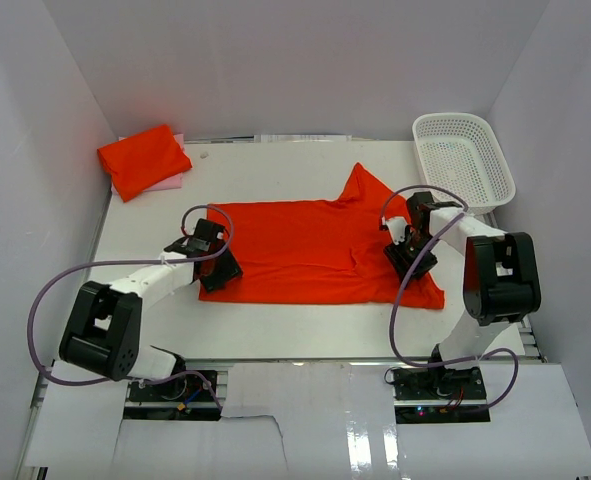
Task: Fold and stack the t-shirts
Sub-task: Fold the flattened tshirt in 1/3 of the way
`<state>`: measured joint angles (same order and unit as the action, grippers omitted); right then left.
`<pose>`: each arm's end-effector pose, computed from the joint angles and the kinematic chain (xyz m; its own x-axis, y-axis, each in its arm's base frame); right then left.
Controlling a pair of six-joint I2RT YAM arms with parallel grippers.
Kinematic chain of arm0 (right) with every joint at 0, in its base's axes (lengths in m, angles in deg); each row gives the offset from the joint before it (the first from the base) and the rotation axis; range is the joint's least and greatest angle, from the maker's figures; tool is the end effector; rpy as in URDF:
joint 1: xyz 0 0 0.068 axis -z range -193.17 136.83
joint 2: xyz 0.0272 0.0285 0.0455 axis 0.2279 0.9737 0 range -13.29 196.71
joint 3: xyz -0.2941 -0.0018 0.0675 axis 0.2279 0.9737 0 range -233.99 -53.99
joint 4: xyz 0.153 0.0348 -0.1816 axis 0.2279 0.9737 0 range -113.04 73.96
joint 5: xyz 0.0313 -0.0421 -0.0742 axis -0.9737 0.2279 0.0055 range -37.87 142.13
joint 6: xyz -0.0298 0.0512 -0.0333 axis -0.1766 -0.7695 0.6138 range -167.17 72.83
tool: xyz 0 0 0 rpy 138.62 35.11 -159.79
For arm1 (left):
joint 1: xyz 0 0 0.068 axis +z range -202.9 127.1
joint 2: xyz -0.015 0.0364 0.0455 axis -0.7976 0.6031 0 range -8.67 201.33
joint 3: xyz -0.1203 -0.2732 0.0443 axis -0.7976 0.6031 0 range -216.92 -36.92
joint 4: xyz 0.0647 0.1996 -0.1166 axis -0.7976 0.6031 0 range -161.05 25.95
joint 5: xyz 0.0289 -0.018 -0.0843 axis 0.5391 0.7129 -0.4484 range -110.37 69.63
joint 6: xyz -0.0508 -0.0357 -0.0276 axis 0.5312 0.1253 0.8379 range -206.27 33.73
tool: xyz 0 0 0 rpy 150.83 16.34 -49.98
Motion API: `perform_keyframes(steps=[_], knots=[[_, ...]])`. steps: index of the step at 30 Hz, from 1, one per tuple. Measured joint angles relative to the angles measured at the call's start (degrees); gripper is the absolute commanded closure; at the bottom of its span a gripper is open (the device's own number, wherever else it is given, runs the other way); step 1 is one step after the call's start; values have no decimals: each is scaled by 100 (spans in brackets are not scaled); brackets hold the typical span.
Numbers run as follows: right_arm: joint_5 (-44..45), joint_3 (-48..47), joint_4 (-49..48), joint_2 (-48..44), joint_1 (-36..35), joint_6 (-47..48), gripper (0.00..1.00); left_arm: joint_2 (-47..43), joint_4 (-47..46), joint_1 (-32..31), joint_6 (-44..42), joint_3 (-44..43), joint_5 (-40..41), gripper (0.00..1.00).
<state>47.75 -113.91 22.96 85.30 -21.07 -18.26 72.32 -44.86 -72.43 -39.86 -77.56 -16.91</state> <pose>0.2832 0.0435 0.1843 -0.7938 -0.5966 -0.1182 -0.6028 0.7976 0.0217 0.2209 -0.0749 0.1879 -0.8214 -0.4758 -0.3147 -0.4118 0.8763 -0.2501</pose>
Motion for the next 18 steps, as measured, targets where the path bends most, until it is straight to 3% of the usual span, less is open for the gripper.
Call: perform_keyframes(steps=[10,18], knots=[[-28,15,382,-146,0,4,43,-334,1064,-31,426,37,-94,34],[-94,-2258,1322,105,4,4,43,-479,2601,-31,417,-1113,284,32]])
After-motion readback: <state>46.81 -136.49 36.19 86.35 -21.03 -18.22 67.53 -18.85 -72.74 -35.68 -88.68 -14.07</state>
